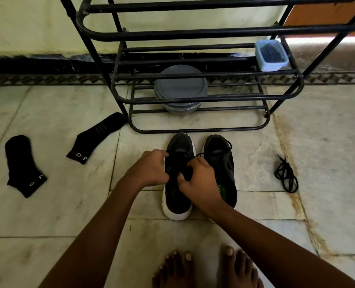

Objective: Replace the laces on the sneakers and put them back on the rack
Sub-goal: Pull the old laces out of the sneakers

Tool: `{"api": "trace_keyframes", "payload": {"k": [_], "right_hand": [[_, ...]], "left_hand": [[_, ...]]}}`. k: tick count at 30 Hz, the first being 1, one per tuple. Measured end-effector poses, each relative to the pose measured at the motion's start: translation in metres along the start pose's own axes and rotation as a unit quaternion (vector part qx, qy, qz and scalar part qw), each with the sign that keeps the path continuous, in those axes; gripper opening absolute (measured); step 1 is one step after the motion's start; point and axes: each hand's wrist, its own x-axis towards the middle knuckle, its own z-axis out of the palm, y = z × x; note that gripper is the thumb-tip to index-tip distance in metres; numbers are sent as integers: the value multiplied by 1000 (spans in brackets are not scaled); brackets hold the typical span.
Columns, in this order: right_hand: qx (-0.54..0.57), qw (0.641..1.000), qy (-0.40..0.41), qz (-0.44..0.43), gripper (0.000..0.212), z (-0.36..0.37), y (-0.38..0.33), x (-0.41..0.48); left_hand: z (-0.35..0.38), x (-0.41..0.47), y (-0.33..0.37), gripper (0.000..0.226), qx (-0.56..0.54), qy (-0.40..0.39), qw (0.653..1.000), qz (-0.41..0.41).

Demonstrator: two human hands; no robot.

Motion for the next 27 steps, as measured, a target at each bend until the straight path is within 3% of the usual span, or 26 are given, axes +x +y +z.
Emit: {"api": "trace_keyframes", "payload": {"k": [4, 7, 10, 14, 19, 24, 27], "right_hand": [[17, 1000, 11, 10, 17, -2, 2, 10], [33, 999, -22, 16, 6, 0, 2, 19], [22, 997, -64, 38, 12, 1, 0, 28], [-16, 994, -107, 10, 7, -3, -1, 30], [-80, 992, -96, -10, 9, -5, -8, 32], [59, 994, -82, 27, 14, -12, -13, 38], [138, 976, -150, 75, 19, -24, -12, 54]], "left_hand": [[8, -2, 2, 56, -11, 9, 1000, 16], [22, -3, 1, 29, 44, 34, 998, 28], [30, -3, 2, 9, 39, 56, 997, 37], [31, -4, -1, 10, 17, 62, 997, 44], [38, -5, 0, 17, 27, 67, 997, 28], [39, -7, 3, 21, 28, 79, 996, 19], [41, -7, 5, 20, 27, 80, 996, 13]]}}
